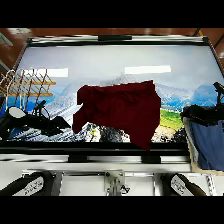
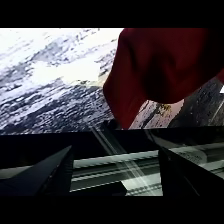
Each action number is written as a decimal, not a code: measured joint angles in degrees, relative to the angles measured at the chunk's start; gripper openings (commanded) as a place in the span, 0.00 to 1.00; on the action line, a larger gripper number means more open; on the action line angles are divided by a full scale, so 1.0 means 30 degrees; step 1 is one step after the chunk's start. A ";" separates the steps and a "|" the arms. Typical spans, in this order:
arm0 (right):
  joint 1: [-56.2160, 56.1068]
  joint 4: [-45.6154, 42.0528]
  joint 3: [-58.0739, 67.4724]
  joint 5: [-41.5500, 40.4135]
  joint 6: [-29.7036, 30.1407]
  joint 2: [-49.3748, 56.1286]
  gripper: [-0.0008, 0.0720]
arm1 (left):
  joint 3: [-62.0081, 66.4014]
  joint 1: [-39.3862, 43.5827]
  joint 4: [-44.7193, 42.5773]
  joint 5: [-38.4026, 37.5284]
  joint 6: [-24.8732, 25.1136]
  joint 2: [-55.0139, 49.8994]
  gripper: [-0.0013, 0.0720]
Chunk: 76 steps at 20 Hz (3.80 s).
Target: Fold the shirts.
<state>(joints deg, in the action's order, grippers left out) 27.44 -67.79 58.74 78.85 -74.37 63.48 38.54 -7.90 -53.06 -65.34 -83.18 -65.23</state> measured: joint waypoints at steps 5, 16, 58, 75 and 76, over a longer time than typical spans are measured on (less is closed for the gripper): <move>0.0007 0.0459 -0.0080 -0.0109 0.0095 -0.0029 0.78 | -0.1858 -0.0248 0.1668 0.1319 0.0896 -0.0073 0.75; 0.0015 0.0554 -0.0095 -0.0015 0.0146 -0.0029 0.78 | -0.2725 0.1588 0.5617 0.4422 0.2368 -0.2208 0.29; -0.4532 0.6601 0.7665 -0.4204 0.2834 -0.1144 0.11 | 1.8600 0.0175 0.6426 0.1362 0.5508 0.2280 0.07; -0.4532 0.2761 1.7609 -0.4379 -0.0699 -0.6717 0.11 | 2.3642 0.0117 -0.1523 -0.1741 0.1953 0.8466 0.07; -0.4532 0.2739 1.7609 -0.2943 -0.1078 -0.6193 0.11 | 2.2892 0.0117 -0.1778 -0.2208 0.1800 0.8517 0.07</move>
<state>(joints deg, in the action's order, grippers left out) 13.85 -59.57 111.57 70.02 -77.60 44.91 107.22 -7.55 -58.39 -71.96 -77.78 -39.68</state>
